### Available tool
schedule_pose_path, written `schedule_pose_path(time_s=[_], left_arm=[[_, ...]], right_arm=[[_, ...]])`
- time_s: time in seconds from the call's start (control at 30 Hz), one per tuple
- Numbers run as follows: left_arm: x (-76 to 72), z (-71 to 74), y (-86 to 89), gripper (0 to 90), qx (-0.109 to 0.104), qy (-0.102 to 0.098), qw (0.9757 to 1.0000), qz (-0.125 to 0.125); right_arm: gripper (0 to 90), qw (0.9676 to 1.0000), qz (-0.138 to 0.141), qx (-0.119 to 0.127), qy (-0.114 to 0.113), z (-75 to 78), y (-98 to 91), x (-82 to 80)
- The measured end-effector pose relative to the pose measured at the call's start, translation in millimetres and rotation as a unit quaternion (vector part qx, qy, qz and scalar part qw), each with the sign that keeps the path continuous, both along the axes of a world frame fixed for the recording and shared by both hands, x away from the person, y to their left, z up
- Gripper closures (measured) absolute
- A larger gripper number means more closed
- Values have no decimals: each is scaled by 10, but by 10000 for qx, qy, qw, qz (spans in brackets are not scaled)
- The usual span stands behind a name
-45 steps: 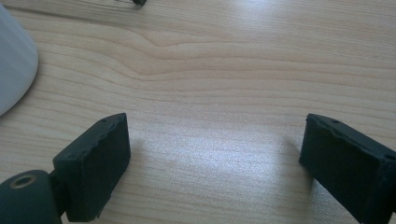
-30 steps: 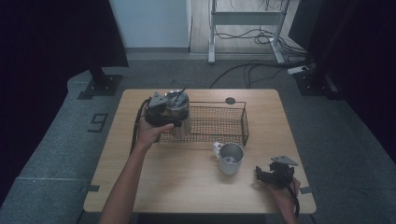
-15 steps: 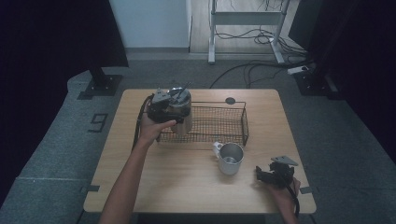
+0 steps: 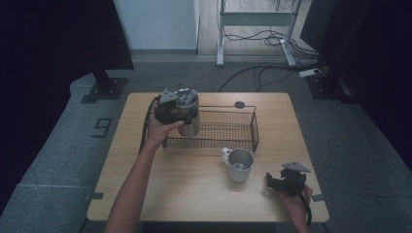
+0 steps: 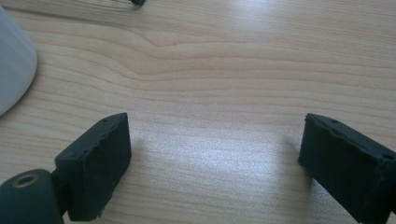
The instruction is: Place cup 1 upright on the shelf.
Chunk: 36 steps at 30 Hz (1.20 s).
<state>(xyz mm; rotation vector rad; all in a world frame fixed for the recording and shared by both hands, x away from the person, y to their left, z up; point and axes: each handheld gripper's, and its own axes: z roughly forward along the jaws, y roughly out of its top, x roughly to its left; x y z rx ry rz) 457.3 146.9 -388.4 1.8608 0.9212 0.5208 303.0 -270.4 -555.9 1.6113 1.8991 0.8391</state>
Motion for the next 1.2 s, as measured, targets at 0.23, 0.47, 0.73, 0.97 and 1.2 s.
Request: schedule_pose_path(time_s=[0.23, 0.47, 0.73, 0.97, 1.2], left_arm=[[47, -14, -9, 42, 16, -15, 10000, 31], [91, -108, -20, 42, 93, 47, 9999, 73], [141, -245, -27, 41, 105, 194, 9997, 108], [181, -342, -17, 42, 102, 277, 9995, 148], [202, -426, -3, 42, 121, 350, 9991, 196]], right_arm=[[87, 10000, -1, 1, 0, 0, 0, 0], [87, 10000, -1, 0, 0, 0, 0, 0], [87, 10000, -1, 0, -1, 0, 0, 0], [87, 10000, -1, -2, -2, 0, 1, -1], [87, 10000, 0, -4, -3, 0, 1, -1]])
